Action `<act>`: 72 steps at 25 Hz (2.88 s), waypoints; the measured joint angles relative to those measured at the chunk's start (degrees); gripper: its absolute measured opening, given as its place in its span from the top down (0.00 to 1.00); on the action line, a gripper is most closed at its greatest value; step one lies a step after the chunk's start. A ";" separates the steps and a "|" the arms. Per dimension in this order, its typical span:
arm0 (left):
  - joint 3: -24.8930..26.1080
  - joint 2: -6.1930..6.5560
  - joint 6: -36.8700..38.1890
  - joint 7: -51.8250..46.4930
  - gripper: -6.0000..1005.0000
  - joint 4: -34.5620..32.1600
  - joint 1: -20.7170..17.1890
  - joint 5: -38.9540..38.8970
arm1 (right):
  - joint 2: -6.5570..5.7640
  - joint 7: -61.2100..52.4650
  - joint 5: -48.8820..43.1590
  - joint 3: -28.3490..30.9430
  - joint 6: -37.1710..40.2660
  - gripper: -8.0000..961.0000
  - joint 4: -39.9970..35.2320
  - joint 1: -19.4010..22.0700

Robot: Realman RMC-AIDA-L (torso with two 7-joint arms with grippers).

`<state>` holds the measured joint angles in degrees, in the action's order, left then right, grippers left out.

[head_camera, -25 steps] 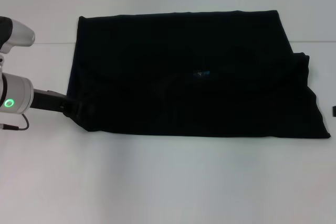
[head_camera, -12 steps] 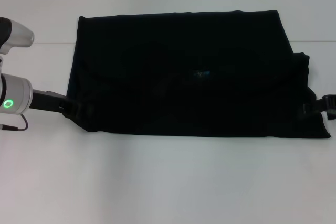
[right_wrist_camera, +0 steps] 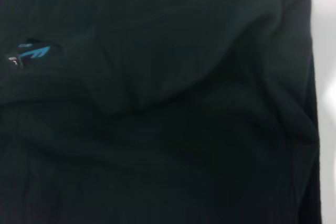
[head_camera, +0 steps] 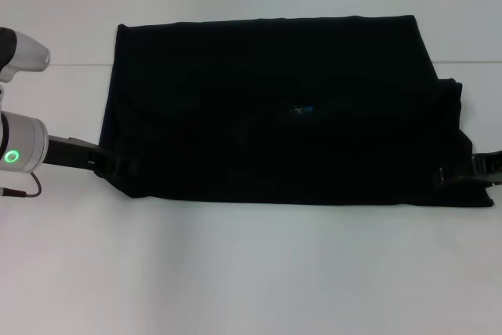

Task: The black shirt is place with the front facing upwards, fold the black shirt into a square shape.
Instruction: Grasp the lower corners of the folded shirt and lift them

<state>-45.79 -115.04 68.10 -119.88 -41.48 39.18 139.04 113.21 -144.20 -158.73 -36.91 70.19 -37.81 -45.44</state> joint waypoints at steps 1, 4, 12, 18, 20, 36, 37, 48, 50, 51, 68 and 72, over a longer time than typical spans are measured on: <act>0.00 0.00 0.01 0.00 0.93 0.00 -0.01 0.00 | 0.05 0.18 0.25 0.00 -0.01 0.08 0.19 0.00; 0.00 0.00 0.02 -0.01 0.93 0.00 -0.06 0.00 | 0.09 0.66 0.59 -0.01 -0.18 0.08 1.12 -0.22; 0.00 0.00 0.02 -0.01 0.93 -0.01 -0.07 0.00 | 0.16 1.18 0.68 0.01 -0.95 0.09 2.06 -0.22; 0.00 0.00 -0.02 -0.01 0.93 -0.01 -0.05 0.00 | 0.11 1.23 0.72 0.43 -1.07 0.09 1.79 0.30; 0.00 0.00 -0.02 0.00 0.93 -0.01 -0.08 0.00 | 0.01 1.36 0.82 0.36 -1.06 0.12 1.64 0.61; 0.00 0.00 0.02 -0.09 0.93 -0.01 0.00 0.00 | -0.34 1.48 0.97 0.44 -1.04 0.65 1.60 0.97; 0.00 0.00 0.01 -0.09 0.93 -0.01 0.00 0.00 | -0.35 1.49 0.97 0.44 -1.04 0.74 1.59 0.97; 0.50 0.13 2.15 0.19 0.93 0.02 0.18 0.00 | -0.91 3.64 1.00 0.47 -0.28 0.94 1.43 1.05; 0.62 1.22 6.14 -2.15 0.93 0.24 0.10 0.25 | -2.24 5.23 1.01 0.42 4.92 0.94 -0.01 1.79; 0.62 1.22 6.14 -2.15 0.93 0.24 0.10 0.25 | -2.24 5.23 1.01 0.42 4.92 0.94 -0.01 1.79; 1.32 8.02 42.38 -1.32 0.93 7.75 -0.59 1.02 | -2.92 21.28 0.77 0.12 35.71 0.94 -4.27 10.88; 0.97 7.68 45.69 -0.75 0.93 9.00 -0.94 3.87 | -2.79 24.53 0.57 -0.12 37.01 0.94 -1.73 12.54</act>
<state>-44.82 -107.37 113.79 -120.63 -32.47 38.24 142.91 110.42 -119.67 -158.16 -37.03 107.20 -39.54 -32.90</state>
